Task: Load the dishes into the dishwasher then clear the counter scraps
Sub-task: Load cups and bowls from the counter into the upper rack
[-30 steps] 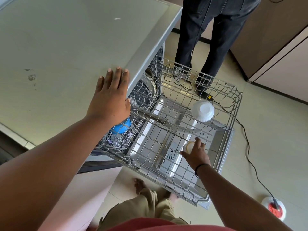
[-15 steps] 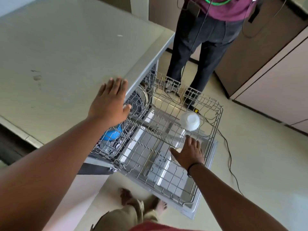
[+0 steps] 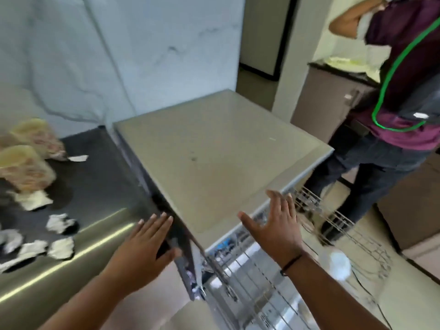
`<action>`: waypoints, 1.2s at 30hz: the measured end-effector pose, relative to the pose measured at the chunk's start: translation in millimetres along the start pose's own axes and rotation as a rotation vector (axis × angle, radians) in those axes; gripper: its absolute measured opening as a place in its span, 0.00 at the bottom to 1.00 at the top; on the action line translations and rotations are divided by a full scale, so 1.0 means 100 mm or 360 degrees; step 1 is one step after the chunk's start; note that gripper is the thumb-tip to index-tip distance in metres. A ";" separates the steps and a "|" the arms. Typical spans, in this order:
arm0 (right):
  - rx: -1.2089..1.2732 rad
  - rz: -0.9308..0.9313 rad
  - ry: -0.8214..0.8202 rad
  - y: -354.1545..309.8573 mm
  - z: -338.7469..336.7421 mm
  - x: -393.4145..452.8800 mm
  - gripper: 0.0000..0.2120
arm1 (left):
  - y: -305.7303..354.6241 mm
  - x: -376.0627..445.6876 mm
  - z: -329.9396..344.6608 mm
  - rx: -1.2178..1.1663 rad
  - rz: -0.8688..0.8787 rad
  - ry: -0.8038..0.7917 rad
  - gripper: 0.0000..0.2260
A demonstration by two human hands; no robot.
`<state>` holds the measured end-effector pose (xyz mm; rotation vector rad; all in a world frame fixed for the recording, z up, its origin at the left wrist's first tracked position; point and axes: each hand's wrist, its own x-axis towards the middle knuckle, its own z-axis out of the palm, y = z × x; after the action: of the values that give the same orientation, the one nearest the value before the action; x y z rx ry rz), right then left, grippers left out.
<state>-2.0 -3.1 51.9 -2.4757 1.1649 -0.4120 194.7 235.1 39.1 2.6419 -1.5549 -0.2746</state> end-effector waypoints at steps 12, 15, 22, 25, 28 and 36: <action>-0.0277 -0.0848 -0.0587 -2.85 1.45 -0.09 0.43 | -1.96 -1.44 -0.21 -0.0072 -0.0418 0.0206 0.36; -0.0192 -0.0966 -0.0688 -3.39 1.67 -0.16 0.36 | -2.17 -1.69 -0.03 -0.0180 -0.0414 0.0233 0.35; -0.0102 -0.1163 -0.0834 -4.28 1.97 -0.31 0.37 | -2.35 -1.71 0.13 -0.0192 -0.0477 0.0271 0.38; 0.0064 -0.1106 -0.0890 -4.50 2.07 -0.32 0.37 | -2.35 -1.69 0.14 -0.0225 -0.0487 0.0247 0.37; 0.0336 -0.1043 -0.0938 -4.63 2.14 -0.32 0.32 | -2.35 -1.69 0.13 -0.0236 -0.0460 0.0233 0.37; 0.0694 -0.0835 -0.1045 -4.66 2.20 -0.31 0.27 | -2.35 -1.70 0.13 -0.0239 -0.0469 0.0260 0.38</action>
<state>383.4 340.7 62.6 -2.2165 0.1397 0.0341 314.2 498.3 12.9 2.6896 -1.0543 -0.1756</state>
